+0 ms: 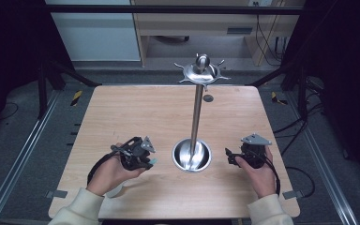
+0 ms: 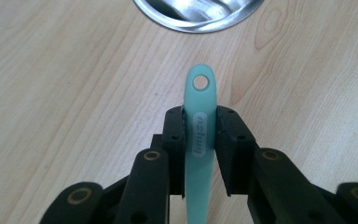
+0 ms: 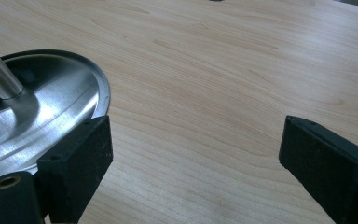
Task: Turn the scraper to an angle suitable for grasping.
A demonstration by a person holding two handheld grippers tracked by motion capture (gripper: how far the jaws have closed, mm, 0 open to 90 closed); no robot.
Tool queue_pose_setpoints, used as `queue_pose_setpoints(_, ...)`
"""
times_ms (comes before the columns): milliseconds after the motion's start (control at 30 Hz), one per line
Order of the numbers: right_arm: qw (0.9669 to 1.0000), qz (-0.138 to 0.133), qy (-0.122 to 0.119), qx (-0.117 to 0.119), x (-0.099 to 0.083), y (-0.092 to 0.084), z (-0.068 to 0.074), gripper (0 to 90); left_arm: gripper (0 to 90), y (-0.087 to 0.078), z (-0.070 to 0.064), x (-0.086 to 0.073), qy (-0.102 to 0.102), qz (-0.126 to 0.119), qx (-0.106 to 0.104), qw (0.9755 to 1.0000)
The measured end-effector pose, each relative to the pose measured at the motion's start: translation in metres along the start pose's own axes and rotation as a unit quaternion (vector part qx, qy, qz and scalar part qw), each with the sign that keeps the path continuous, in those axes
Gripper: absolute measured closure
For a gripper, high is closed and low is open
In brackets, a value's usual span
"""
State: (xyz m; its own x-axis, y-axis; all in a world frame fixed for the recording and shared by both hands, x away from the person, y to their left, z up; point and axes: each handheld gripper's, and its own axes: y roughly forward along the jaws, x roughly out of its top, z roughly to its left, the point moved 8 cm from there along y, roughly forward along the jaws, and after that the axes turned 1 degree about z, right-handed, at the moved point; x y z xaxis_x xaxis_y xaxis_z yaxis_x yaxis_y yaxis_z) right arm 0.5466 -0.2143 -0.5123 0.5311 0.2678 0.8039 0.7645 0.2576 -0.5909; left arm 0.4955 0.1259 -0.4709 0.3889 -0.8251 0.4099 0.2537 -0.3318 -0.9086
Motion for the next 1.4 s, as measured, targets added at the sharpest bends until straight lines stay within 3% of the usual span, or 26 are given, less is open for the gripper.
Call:
queue_pose_setpoints(133,0.9999,0.004,0.009,0.007,-0.001,0.000,0.001,8.6,74.1,-0.009,0.004,-0.001,-0.005,-0.010,0.005,0.9999)
queue_pose_setpoints(733,0.9999,0.002,0.005,0.011,0.001,0.001,0.002,7.8,74.2,-0.045,0.007,0.005,-0.015,-0.064,0.020,0.9976)
queue_pose_setpoints(1400,1.0000,-0.003,0.003,0.005,0.002,0.000,0.001,8.2,74.2,-0.064,0.007,0.014,-0.022,-0.106,0.024,0.9938)
